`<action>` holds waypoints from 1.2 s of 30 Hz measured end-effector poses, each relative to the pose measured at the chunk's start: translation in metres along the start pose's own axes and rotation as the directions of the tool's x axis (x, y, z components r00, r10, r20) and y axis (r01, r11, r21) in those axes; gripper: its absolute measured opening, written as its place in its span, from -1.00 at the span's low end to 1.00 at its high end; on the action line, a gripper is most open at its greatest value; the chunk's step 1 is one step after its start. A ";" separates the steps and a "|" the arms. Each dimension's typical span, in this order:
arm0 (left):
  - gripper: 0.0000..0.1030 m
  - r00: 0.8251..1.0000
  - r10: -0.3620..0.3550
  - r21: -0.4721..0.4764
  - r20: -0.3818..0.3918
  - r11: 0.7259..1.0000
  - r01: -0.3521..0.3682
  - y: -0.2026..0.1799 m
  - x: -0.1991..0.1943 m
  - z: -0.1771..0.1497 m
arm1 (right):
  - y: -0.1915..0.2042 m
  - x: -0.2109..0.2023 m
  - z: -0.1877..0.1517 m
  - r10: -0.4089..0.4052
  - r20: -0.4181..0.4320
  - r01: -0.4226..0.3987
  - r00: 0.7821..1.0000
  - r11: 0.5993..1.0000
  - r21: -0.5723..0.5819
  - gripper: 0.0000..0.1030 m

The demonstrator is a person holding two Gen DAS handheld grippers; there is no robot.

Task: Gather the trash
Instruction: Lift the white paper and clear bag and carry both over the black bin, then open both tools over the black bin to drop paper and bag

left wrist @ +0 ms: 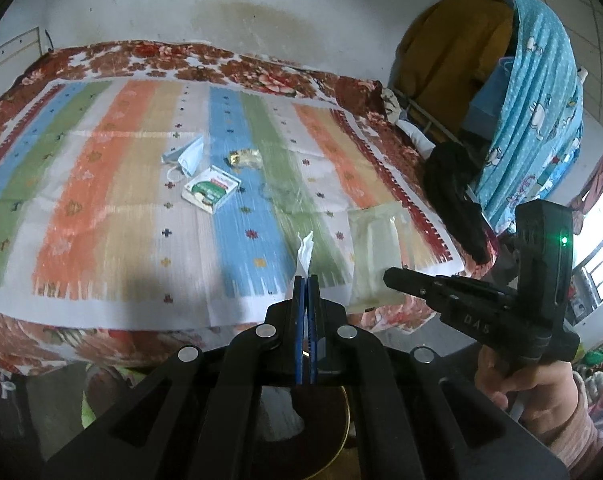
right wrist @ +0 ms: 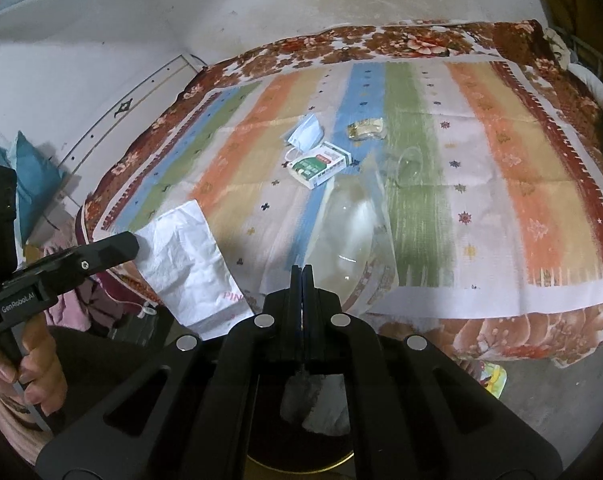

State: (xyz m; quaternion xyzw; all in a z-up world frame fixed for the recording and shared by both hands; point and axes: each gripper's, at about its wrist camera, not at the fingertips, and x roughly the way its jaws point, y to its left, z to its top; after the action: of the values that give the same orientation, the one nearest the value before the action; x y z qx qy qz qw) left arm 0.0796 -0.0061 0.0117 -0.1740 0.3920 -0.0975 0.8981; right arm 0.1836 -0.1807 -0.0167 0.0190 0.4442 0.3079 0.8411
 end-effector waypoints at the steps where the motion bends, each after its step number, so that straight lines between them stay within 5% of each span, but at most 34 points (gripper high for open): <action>1: -0.99 1.000 -0.002 -0.001 -0.001 1.000 0.002 0.000 -0.001 -0.002 | 0.001 0.000 -0.003 -0.002 -0.003 0.002 1.000 1.000 -0.008 -1.00; 36: -0.99 0.994 -0.014 -0.101 -0.109 0.995 0.003 0.007 0.003 -0.080 | 0.028 0.016 -0.111 0.098 -0.218 -0.095 0.971 0.995 0.027 -1.00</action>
State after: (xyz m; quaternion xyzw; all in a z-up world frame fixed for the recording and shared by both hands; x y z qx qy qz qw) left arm 0.0227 -0.0189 -0.0434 -0.2149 0.4442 -0.0908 0.8650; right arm 0.0920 -0.1763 -0.0870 0.0136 0.5352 0.3450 0.7710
